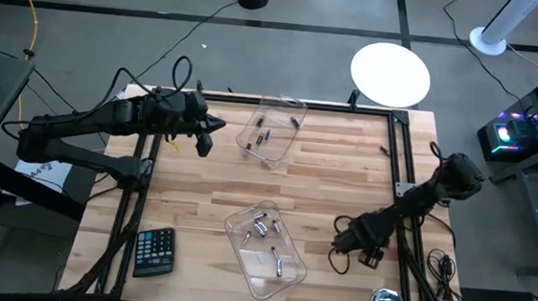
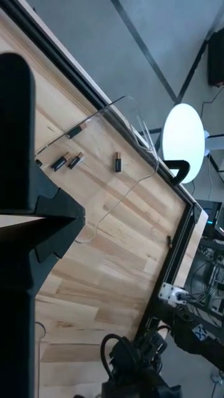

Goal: Sort batteries
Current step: Put the black battery into the top transparent bin

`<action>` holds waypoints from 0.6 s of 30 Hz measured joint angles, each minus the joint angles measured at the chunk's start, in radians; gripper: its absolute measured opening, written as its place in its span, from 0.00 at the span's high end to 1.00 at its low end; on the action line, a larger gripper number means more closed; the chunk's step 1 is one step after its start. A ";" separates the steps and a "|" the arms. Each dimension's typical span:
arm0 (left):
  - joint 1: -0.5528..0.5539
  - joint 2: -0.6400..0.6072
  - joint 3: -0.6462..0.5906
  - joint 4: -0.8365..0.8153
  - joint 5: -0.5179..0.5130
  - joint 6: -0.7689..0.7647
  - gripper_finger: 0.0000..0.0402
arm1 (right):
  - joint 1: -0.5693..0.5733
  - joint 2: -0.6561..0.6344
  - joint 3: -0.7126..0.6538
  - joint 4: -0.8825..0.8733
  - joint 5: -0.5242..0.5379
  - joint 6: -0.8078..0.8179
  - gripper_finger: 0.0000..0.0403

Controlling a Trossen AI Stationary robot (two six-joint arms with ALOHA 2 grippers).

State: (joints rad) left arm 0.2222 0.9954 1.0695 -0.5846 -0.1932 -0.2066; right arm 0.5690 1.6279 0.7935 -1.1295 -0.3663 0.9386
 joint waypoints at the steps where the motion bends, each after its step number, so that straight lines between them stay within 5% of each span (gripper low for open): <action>1: 0.000 0.000 0.000 0.000 0.000 0.000 1.00 | 0.008 -0.004 -0.024 0.019 -0.021 0.003 0.40; 7: 0.000 0.000 0.000 -0.001 0.000 -0.025 1.00 | 0.034 -0.013 -0.164 0.223 -0.145 0.094 0.40; 11: 0.000 0.000 0.000 -0.001 0.000 -0.027 1.00 | 0.027 -0.012 -0.168 0.260 -0.139 0.099 0.47; 18: 0.000 0.002 0.000 -0.001 0.000 -0.027 1.00 | -0.030 -0.009 -0.098 0.254 -0.017 0.059 0.95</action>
State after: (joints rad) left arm 0.2222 0.9970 1.0691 -0.5861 -0.1934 -0.2333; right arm 0.5394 1.6188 0.6957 -0.8752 -0.3833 0.9973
